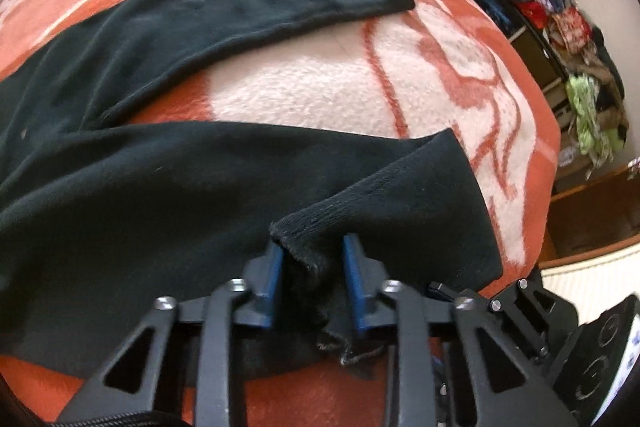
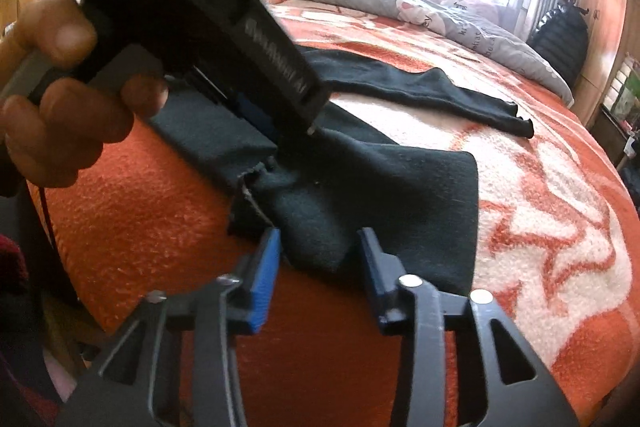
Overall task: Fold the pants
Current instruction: 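Grasp the pant leg cuff with the left gripper while the right gripper grasps the other cuff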
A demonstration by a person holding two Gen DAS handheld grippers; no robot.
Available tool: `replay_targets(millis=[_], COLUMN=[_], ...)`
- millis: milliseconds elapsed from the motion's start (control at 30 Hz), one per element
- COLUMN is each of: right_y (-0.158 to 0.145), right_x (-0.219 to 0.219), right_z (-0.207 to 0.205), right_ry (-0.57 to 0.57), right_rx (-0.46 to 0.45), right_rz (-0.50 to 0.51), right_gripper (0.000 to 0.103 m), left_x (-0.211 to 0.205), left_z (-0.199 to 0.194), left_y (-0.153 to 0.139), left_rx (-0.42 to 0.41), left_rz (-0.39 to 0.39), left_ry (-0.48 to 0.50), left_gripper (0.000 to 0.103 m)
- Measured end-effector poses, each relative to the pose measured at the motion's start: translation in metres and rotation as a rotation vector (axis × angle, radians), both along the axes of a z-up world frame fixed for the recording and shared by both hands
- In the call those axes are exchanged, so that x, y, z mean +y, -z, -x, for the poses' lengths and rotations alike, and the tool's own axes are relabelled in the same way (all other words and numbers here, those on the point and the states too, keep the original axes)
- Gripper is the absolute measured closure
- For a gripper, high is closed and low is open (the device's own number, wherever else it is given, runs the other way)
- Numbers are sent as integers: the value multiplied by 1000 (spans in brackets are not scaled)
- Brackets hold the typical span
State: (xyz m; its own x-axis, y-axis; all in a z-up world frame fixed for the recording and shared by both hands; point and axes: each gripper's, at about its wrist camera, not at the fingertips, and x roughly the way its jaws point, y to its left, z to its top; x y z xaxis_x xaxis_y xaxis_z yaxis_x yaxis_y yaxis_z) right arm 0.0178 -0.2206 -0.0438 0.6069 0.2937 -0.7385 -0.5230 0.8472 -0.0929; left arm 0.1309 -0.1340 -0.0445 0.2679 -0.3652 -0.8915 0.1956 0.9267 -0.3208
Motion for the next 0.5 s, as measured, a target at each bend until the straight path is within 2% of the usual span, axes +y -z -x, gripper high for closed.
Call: replay_targets(millis=[33,133,367,500], right_y=[-1,-9,-31,-49], right_x=[-1,-13,-48,-80], right_z=[-1,-5,-11,-14], right_ry=[2,24,103,184], right_rx=[4,26,29,-5], right_rz=[-17,-107,-268,-340], right_gripper=[78,94,98,98], left_x=[-3,-10,-38,-74], left_z=[0,1,-6,-23], left_y=[-1,-11,-49,-73], left_rx=[-5,-34,-101,-131], left_rz=[-3,15,55,88], left_ry=[6,20,74,126], left_gripper=[90,95,96,96])
